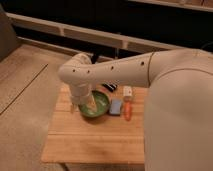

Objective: Place the white sponge in the ceramic cup

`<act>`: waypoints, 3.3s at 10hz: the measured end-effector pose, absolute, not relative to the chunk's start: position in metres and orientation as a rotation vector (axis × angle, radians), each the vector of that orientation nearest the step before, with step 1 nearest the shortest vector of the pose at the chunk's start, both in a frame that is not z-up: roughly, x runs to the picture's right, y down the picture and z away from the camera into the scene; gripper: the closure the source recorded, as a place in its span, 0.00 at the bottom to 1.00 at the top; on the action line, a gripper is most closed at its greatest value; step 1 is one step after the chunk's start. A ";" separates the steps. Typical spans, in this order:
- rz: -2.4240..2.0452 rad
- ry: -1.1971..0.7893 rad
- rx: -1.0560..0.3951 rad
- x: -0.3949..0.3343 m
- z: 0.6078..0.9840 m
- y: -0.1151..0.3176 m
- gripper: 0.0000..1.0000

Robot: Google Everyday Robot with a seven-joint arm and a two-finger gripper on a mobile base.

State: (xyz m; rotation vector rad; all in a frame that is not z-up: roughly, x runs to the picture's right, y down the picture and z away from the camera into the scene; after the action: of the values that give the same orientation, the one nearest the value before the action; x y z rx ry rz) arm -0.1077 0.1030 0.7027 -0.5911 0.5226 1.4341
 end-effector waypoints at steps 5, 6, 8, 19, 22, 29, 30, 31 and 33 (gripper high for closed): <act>1.434 0.524 -0.592 -0.108 0.703 0.104 0.35; 1.434 0.524 -0.592 -0.108 0.703 0.104 0.35; 1.434 0.524 -0.592 -0.108 0.703 0.104 0.35; 1.434 0.524 -0.592 -0.108 0.703 0.103 0.35; 1.430 0.517 -0.584 -0.108 0.703 0.101 0.35; 1.713 0.238 -0.355 0.018 0.701 0.014 0.35; 1.738 0.218 -0.341 0.027 0.698 0.010 0.35; 1.734 0.218 -0.343 0.025 0.698 0.010 0.35; 1.716 0.245 -0.355 0.021 0.703 0.019 0.35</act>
State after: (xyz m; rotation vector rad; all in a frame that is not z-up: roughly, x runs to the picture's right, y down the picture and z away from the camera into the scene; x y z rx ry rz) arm 0.0208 0.0194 0.7032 -0.3554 0.2446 1.7156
